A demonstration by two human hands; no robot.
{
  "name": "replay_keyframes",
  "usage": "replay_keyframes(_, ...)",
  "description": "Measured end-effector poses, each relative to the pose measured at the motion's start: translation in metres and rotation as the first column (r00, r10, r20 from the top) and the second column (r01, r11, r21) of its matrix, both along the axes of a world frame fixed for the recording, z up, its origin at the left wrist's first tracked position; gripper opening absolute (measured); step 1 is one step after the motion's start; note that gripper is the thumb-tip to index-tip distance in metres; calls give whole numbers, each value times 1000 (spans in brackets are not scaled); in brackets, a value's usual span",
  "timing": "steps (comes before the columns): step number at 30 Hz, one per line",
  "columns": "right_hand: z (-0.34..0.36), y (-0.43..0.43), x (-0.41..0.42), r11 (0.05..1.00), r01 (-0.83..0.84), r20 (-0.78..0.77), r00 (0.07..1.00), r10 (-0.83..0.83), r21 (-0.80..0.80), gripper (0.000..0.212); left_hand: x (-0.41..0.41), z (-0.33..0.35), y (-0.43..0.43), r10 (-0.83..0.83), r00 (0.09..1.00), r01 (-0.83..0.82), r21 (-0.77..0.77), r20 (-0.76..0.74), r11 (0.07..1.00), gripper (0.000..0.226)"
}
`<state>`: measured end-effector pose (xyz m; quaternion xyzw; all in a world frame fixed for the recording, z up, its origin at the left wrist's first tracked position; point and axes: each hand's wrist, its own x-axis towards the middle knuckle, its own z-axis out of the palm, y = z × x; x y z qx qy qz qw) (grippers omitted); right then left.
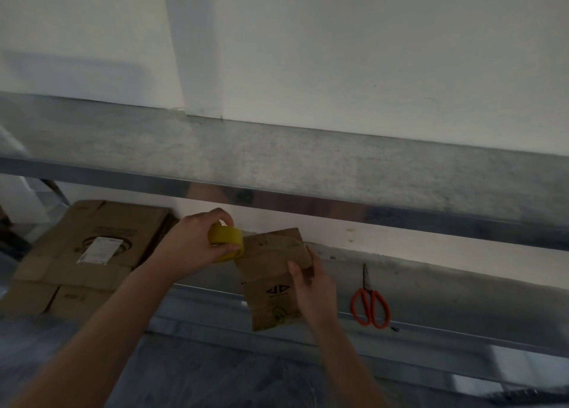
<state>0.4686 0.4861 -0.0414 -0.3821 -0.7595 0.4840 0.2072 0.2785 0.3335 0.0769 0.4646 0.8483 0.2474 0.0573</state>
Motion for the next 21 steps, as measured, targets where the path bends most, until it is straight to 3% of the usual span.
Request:
replay_keyframes(7, 3, -1, -1, 1000, -28, 2, 1000, 28, -12, 88, -6, -12, -12, 63, 956, -59, 23, -288, 998, 39)
replay_keyframes(9, 3, 0, -2, 999, -28, 11, 1000, 28, -16, 88, -11, -18, -20, 95, 975, -103, -31, -200, 994, 43)
replay_keyframes(12, 3, 1, -4, 999, -27, 26, 999, 28, -21, 83, -10, -35, -33, 130, 978, -122, -58, 166, 991, 36)
replay_keyframes(14, 3, 2, -4, 999, -30, 37, 999, 31, -16, 81, -4, -48, -39, 128, 943, -120, -44, 308, 992, 32)
replay_keyframes(21, -2, 3, -3, 1000, -17, 41, 999, 18, -24, 73, -1, -76, -39, 147, 935, -160, 11, 323, 987, 34)
